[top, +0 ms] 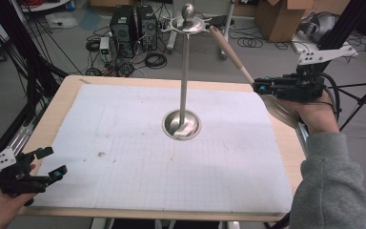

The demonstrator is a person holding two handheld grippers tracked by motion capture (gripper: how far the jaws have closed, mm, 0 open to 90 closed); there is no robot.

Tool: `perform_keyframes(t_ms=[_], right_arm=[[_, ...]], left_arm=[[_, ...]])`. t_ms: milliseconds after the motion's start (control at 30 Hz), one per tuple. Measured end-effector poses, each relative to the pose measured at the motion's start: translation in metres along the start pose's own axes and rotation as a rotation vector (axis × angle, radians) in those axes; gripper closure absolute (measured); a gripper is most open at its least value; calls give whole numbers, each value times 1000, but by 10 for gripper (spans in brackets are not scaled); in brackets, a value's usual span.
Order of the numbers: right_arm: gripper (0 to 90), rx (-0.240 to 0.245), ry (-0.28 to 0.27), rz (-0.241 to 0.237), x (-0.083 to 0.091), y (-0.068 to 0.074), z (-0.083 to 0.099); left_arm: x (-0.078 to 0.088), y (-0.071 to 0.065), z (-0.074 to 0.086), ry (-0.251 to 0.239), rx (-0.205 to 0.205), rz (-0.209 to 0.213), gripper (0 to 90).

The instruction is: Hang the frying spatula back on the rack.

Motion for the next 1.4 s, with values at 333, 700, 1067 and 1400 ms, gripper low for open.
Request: perform_keyframes(t_ms=[333, 700, 1067, 1400], right_arm=[[773, -6, 1, 6, -7, -1, 2], [772, -11, 4, 4, -16, -1, 5], [772, -11, 30, 6, -28, -1, 6], [772, -17, 35, 9, -41, -1, 8]], left_arm=[[0, 0, 1, 1, 3, -2, 41], [0, 0, 1, 5, 3, -3, 41], [0, 0, 1, 8, 3, -3, 41], [0, 0, 1, 10, 0, -4, 41]])
Point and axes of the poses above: each handheld gripper's, and its own axes: x roughly backward along the jaws, z roughly out of its underside, y roughly to its left, the point moved 1 cm from there along -x, roughly forward along the jaws, and after that the axes turned 5 degrees about y, right-handed, at the moved point
